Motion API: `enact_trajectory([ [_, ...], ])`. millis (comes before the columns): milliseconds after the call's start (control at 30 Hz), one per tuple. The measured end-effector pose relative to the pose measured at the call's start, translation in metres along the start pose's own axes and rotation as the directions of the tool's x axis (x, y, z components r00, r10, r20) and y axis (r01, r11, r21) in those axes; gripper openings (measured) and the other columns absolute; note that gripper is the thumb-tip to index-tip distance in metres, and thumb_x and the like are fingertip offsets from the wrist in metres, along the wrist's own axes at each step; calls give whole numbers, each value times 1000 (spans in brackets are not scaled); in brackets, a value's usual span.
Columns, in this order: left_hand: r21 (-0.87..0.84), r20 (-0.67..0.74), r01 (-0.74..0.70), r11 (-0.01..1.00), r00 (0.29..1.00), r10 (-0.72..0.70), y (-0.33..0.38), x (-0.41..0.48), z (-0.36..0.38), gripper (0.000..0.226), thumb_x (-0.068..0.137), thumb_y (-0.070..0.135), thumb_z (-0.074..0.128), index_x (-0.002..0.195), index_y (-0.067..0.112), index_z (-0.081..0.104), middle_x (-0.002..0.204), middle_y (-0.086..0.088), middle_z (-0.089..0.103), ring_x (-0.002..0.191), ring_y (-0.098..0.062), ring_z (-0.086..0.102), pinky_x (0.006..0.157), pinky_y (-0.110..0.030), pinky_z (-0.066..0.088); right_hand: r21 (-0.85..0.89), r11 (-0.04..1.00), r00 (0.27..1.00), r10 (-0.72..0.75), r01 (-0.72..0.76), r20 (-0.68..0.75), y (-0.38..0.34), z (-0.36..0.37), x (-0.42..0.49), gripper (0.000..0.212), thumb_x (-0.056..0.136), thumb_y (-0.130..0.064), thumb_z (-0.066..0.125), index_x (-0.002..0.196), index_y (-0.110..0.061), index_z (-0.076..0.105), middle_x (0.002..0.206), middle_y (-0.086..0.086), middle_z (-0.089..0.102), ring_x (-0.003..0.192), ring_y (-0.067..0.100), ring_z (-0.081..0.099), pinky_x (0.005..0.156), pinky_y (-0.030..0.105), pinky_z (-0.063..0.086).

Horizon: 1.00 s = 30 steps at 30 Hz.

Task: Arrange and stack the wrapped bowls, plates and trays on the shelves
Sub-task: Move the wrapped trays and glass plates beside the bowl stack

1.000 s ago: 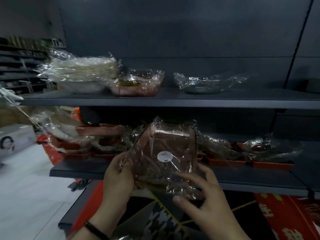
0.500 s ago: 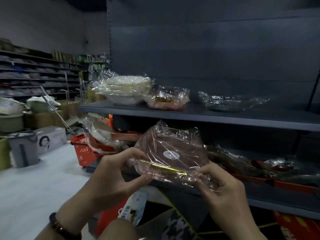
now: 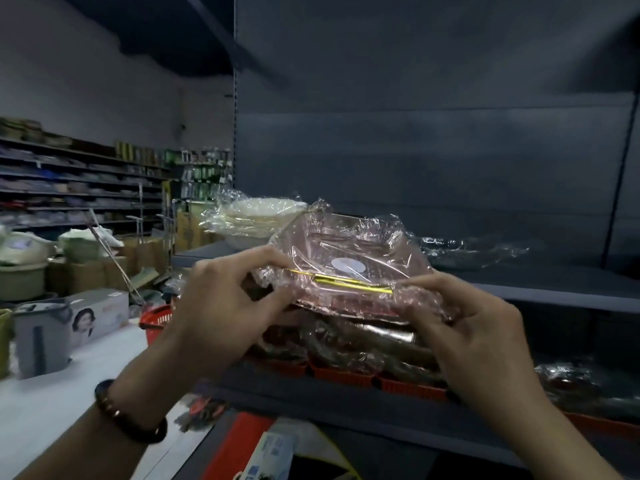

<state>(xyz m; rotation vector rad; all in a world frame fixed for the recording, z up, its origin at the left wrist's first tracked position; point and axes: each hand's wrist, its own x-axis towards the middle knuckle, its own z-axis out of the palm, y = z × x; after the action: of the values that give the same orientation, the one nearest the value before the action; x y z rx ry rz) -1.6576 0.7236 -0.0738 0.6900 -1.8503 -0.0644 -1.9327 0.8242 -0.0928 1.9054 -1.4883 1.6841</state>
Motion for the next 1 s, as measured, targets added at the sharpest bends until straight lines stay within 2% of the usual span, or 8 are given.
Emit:
enact_trajectory([
  [133, 16, -43, 44, 999, 998, -44, -12, 43, 20, 19, 81, 55, 84, 96, 53, 72, 81, 16, 75, 63, -5, 66, 65, -26, 53, 11, 1000, 1000, 8, -8, 3, 15, 5, 52, 14, 88, -38, 81, 102, -39, 78, 85, -26, 74, 56, 3, 61, 55, 12, 45],
  [267, 80, -64, -5, 997, 998, 10, -28, 90, 47, 20, 83, 47, 86, 94, 49, 70, 60, 13, 61, 53, 0, 56, 55, -11, 33, -80, 996, 1000, -27, 26, -14, 43, 22, 103, 13, 92, -44, 78, 99, -32, 79, 80, -20, 75, 71, -2, 67, 62, 11, 44],
  [400, 115, -90, -12, 993, 996, 23, -60, 143, 75, 22, 85, 43, 86, 104, 35, 79, 66, 11, 65, 66, 2, 58, 65, -21, 37, -171, 985, 998, -12, 3, -54, 74, 43, 154, 16, 92, -47, 78, 94, -31, 77, 78, -17, 76, 77, 1, 70, 73, 26, 54],
  [533, 130, -11, 25, 991, 1000, -24, -91, 185, 105, 12, 90, 34, 79, 101, 33, 78, 63, 7, 66, 63, 6, 57, 63, -2, 37, -232, 972, 998, 29, -42, -57, 108, 67, 189, 20, 94, -41, 77, 91, -21, 71, 77, -4, 73, 77, 18, 66, 73, 34, 49],
  [700, 138, 79, 89, 986, 992, -100, -130, 220, 137, 16, 92, 33, 76, 105, 40, 71, 74, 5, 71, 66, -1, 60, 56, -6, 39, -264, 958, 994, 111, -111, -14, 143, 89, 224, 18, 94, -37, 77, 92, -21, 70, 84, -5, 72, 83, 17, 63, 72, 29, 37],
  [833, 164, 81, 104, 981, 990, -118, -160, 226, 156, 18, 90, 37, 79, 107, 32, 78, 72, 12, 67, 67, -2, 58, 60, -9, 34, -362, 927, 991, 126, -100, 47, 169, 112, 240, 16, 92, -35, 78, 85, -24, 67, 86, -5, 65, 86, 19, 61, 77, 31, 42],
  [933, 134, 94, 135, 982, 984, -148, -181, 221, 166, 15, 85, 41, 85, 96, 40, 74, 96, 10, 64, 87, -16, 62, 76, -24, 43, -378, 924, 989, 110, -64, 103, 182, 124, 239, 24, 93, -32, 76, 75, -29, 60, 75, -10, 58, 75, 14, 54, 75, 33, 43],
  [1000, 114, 101, 124, 986, 986, -136, -195, 215, 171, 16, 86, 44, 84, 96, 42, 72, 110, 9, 61, 100, -17, 61, 86, -29, 43, -377, 926, 987, 86, -29, 136, 188, 128, 236, 24, 96, -41, 73, 81, -24, 64, 75, -9, 58, 73, 13, 52, 72, 36, 43],
])
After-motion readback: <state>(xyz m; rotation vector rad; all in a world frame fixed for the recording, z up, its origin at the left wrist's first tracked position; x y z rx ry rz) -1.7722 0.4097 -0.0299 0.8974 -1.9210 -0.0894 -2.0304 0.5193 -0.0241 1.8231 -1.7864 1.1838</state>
